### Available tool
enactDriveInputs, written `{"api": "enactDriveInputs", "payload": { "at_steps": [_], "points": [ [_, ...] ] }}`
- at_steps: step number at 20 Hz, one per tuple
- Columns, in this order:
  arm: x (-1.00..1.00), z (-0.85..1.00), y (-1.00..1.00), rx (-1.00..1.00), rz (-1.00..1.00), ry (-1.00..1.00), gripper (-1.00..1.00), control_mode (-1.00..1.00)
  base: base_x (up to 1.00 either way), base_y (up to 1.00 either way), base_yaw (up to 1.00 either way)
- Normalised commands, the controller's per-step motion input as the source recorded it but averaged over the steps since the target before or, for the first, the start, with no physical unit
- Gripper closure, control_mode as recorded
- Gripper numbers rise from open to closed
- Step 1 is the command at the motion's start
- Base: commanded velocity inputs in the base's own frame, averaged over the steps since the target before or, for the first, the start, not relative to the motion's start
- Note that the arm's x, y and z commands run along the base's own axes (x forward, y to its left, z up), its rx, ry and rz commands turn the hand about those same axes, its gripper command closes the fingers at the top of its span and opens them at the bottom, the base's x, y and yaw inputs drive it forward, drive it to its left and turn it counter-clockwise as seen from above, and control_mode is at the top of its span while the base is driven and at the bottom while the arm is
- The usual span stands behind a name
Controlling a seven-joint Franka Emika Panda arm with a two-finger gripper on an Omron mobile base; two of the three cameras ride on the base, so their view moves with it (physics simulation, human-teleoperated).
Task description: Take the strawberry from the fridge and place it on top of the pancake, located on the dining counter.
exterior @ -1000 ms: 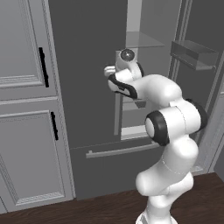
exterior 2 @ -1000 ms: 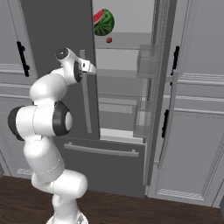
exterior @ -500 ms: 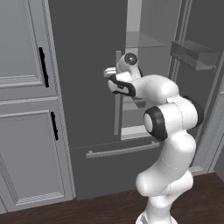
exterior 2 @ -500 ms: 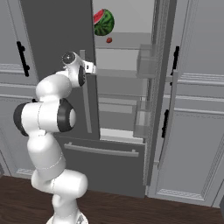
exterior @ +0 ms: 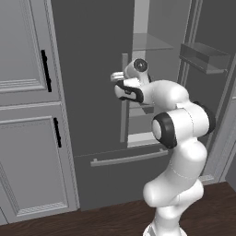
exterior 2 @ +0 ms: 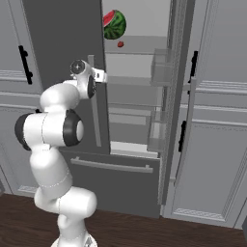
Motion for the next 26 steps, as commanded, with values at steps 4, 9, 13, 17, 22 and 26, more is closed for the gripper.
{"api": "enactDriveInputs", "payload": {
  "at_steps": [4, 9, 13, 17, 22, 26],
  "points": [
    [-0.43, 0.00, 0.00, 0.00, -0.25, 0.00, 1.00, -1.00, 0.00, 0.00, 0.00],
    [-0.65, 0.00, 0.08, 0.00, -0.28, 0.00, 1.00, -1.00, 0.00, 0.00, 0.00],
    [-0.62, 0.00, 0.27, -0.01, -0.31, 0.00, 1.00, -1.00, 0.00, 0.00, 0.00],
    [-0.80, 0.00, 0.31, 0.00, -0.32, 0.00, 1.00, -1.00, 0.00, 0.00, 0.00],
    [-0.73, 0.00, 0.43, 0.00, -0.14, -0.02, 1.00, -1.00, 0.00, 0.00, 0.00],
    [-0.57, 0.01, 0.49, 0.00, 0.00, -0.06, 1.00, -1.00, 0.00, 0.00, 0.00]
  ]
}}
